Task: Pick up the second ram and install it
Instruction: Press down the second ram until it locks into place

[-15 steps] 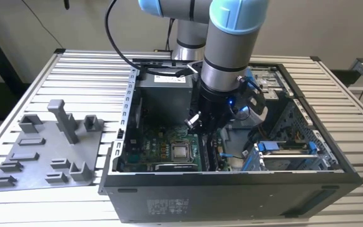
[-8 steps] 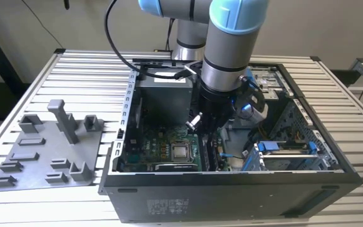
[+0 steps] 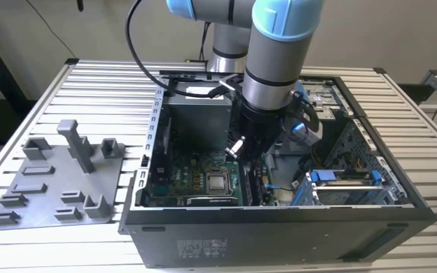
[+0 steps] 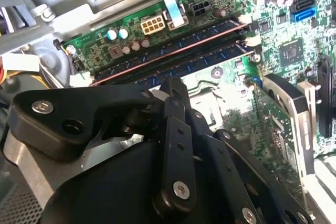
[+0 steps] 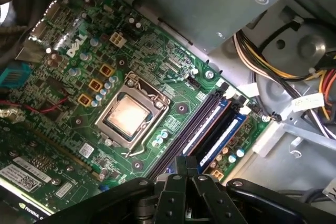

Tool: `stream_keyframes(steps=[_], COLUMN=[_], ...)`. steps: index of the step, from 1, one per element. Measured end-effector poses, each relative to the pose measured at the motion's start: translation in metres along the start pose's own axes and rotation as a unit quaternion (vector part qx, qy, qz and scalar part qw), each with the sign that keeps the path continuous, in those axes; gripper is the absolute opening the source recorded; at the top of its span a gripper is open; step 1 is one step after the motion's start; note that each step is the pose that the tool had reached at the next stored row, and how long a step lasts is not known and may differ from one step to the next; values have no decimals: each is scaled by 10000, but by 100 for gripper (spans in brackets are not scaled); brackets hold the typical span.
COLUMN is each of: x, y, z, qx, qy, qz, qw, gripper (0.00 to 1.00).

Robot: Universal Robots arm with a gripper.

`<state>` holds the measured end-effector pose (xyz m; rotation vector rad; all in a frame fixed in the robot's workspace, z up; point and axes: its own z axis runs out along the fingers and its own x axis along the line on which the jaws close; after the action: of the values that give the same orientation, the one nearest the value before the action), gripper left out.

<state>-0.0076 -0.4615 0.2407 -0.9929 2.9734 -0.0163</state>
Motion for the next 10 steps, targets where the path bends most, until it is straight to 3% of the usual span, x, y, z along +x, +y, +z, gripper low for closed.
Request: stream_keyframes(steps=[10], x=[1], y=[-1], z=[0], qx=[-1], qy=[-6], qz=[-508], qw=[9987], gripper=[11])
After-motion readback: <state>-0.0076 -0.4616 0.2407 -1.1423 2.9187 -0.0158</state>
